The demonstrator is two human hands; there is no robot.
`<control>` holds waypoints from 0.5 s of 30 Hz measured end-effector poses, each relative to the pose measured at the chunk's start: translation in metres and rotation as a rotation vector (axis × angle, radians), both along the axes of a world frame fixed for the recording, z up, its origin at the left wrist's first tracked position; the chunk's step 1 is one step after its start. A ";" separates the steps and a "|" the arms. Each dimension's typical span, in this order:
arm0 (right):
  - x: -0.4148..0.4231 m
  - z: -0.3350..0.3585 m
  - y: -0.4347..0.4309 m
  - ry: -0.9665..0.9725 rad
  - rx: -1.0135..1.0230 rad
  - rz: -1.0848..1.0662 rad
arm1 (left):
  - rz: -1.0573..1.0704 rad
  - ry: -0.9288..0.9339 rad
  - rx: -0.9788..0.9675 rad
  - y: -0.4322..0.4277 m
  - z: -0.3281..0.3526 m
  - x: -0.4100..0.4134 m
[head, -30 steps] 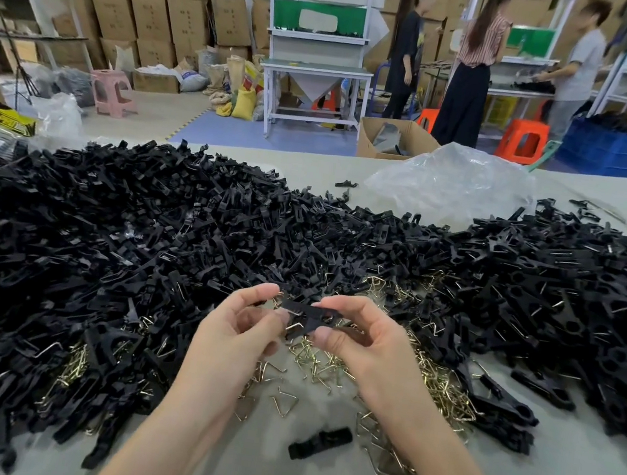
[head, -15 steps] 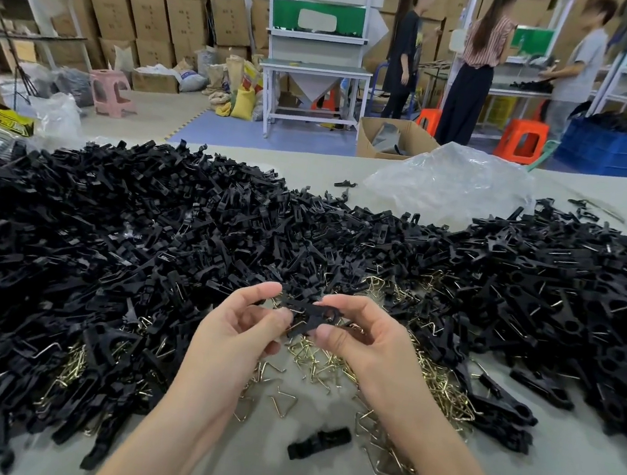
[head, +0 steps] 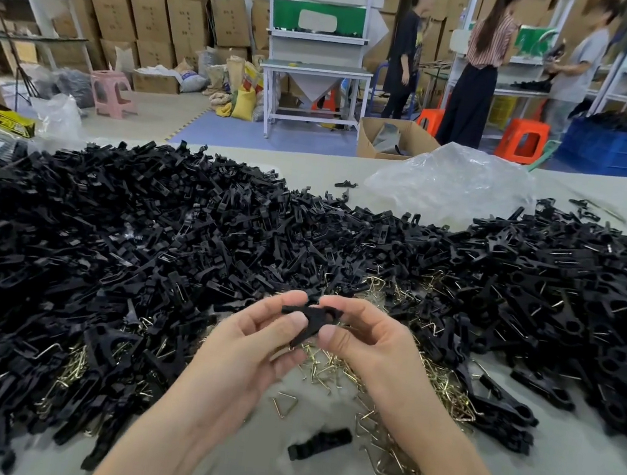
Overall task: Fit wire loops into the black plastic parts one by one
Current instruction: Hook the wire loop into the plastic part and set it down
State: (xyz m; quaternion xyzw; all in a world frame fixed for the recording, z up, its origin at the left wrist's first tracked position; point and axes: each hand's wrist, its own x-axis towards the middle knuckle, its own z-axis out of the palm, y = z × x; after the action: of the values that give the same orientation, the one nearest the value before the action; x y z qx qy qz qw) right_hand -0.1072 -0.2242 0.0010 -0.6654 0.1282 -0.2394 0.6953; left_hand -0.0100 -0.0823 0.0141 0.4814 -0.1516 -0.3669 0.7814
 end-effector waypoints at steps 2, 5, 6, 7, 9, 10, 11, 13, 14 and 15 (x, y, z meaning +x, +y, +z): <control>-0.001 -0.001 0.000 -0.034 0.083 0.047 | -0.052 0.005 -0.043 0.000 0.003 -0.004; -0.001 -0.003 0.000 -0.095 0.159 0.163 | -0.086 0.000 -0.111 -0.004 0.005 -0.013; 0.000 -0.003 0.001 -0.096 0.167 0.190 | -0.094 0.007 -0.122 -0.006 0.006 -0.016; 0.000 -0.003 0.002 -0.084 0.170 0.202 | -0.094 0.021 -0.123 -0.007 0.006 -0.019; 0.000 -0.003 0.003 -0.054 0.152 0.216 | -0.083 0.033 -0.105 -0.010 0.005 -0.022; -0.001 -0.003 0.004 -0.050 0.135 0.232 | -0.081 0.024 -0.093 -0.010 0.005 -0.023; -0.001 -0.003 0.005 -0.048 0.114 0.243 | -0.086 0.014 -0.080 -0.011 0.005 -0.024; -0.001 -0.003 0.007 -0.038 0.061 0.244 | -0.116 -0.010 -0.046 -0.010 0.005 -0.023; -0.001 -0.003 0.009 -0.030 0.035 0.237 | -0.132 -0.027 -0.024 -0.010 0.005 -0.022; 0.000 -0.002 0.011 -0.016 0.009 0.227 | -0.147 -0.041 0.000 -0.010 0.004 -0.021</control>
State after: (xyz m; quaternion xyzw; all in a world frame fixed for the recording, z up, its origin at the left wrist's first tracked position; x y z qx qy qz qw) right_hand -0.1074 -0.2130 -0.0013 -0.6704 0.0473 -0.1639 0.7221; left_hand -0.0314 -0.0928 0.0177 0.4763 -0.2026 -0.4134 0.7492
